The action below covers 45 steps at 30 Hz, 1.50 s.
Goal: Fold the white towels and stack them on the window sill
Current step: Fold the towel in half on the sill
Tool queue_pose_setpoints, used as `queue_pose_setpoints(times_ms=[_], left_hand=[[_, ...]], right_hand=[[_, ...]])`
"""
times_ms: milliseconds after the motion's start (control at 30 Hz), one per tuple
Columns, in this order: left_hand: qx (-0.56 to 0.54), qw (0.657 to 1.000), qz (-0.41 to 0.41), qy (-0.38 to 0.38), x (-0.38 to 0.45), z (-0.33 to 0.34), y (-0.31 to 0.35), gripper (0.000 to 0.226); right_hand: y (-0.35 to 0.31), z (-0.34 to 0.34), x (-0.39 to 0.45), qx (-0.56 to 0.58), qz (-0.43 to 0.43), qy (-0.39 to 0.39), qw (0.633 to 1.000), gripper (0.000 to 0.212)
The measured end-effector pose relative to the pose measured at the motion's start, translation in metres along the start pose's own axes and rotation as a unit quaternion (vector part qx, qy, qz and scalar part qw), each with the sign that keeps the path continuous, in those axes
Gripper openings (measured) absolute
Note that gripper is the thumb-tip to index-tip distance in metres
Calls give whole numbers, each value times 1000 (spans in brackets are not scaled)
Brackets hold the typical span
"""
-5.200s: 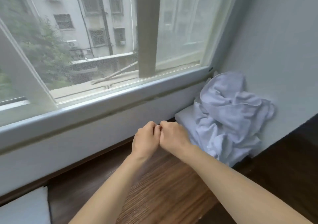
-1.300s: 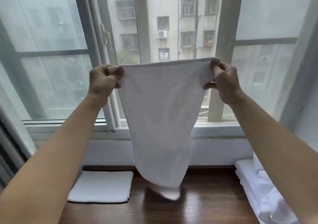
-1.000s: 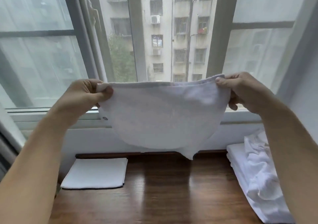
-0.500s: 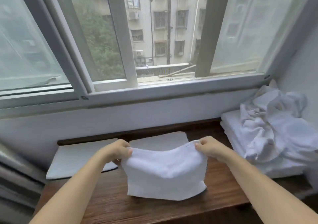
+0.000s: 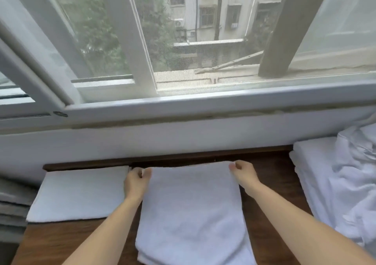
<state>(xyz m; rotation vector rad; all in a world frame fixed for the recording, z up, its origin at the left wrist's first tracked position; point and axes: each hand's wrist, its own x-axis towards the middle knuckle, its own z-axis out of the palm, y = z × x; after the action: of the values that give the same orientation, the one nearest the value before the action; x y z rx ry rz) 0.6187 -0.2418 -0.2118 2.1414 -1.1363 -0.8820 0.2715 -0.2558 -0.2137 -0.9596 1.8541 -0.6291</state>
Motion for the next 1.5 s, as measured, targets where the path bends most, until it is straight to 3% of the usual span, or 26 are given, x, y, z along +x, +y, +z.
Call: queue_pose_setpoints(times_ms=[100,233,367,433,600,800,1000,1200,1367,1500], left_hand=[[25,999,-28,11,10,18,-8,35],[39,997,-64,25,16,25,-6,27],[34,993,-112,-7,19,27,-5,29],[59,992,-110,-15,20,27,-8,36],[151,986,-69,-24,16,27,-11,22],[107,994,-11,38,-9,34,-11,5],[34,999,-22,26,-16,32,-18,13],[-90,995,-27,-23,-8,27,-22,12],[-114,993,-13,2,-8,7,-16,5],[-126,992,17,3,-13,-19,-6,8]], right_hand=[[-3,17,27,4,32,8,999,33],[-11,25,39,10,62,-19,998,22],[-6,20,43,-18,101,-10,995,33],[-3,15,42,-19,106,-9,994,32],[-2,8,35,17,119,-24,992,17],[0,9,33,41,100,-9,994,48],[-9,3,22,27,103,-13,994,34],[-9,-2,22,67,110,-36,991,44],[-15,-7,13,91,118,-55,987,32],[-17,-16,1,92,86,-50,991,36]])
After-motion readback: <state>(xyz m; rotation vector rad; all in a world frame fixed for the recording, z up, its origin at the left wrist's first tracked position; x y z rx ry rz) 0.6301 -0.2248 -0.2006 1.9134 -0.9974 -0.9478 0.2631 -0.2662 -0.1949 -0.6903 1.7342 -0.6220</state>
